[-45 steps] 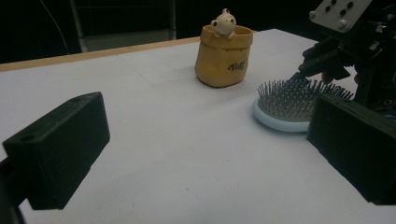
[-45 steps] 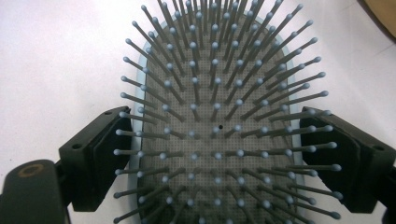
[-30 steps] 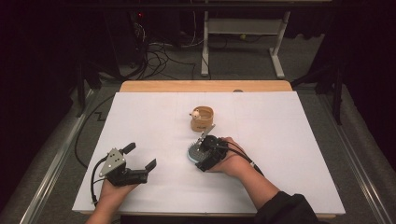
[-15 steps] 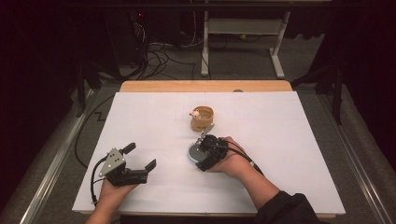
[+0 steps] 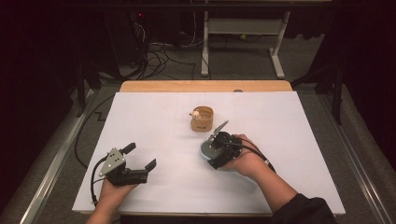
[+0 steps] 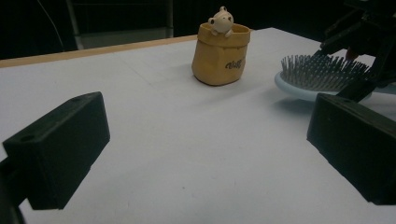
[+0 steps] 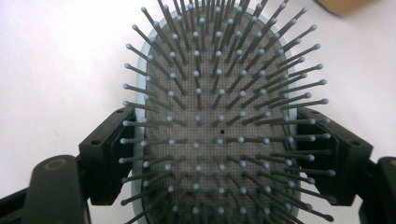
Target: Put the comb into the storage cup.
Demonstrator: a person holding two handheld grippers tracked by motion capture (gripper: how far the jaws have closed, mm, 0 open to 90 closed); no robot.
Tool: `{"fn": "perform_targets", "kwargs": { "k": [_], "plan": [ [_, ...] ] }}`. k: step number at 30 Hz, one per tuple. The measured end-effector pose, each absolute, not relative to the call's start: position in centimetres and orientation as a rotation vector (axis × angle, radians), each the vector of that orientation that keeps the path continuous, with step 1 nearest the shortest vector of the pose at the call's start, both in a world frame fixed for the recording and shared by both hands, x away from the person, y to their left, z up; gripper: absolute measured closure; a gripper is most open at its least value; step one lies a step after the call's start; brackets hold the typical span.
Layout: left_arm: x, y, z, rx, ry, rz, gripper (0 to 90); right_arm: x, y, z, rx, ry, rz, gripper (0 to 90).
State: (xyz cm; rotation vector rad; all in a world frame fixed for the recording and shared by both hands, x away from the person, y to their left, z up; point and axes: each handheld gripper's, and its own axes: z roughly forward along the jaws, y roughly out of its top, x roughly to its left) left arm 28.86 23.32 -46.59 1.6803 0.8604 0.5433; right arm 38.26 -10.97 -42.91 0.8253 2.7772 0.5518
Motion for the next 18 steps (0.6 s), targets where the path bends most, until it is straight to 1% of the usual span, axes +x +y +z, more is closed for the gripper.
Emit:
{"fn": "perform_targets", "kwargs": {
  "k": [7, 11, 18],
  "plan": [
    [28.9, 23.3, -46.6, 1.682, 0.864, 0.543, 0.2, 38.0, -13.5, -42.2, 0.88, 2.745, 0.519, 20.7],
    [28.9, 23.3, -46.6, 1.676, 0.876, 0.538, 1.7, 37.8, -15.3, -41.7, 0.907, 2.727, 0.508, 20.6],
    [29.0, 23.3, -46.6, 1.674, 0.875, 0.539, 0.6, 37.5, -17.7, -41.1, 0.941, 2.714, 0.486, 20.6]
  ]
}}
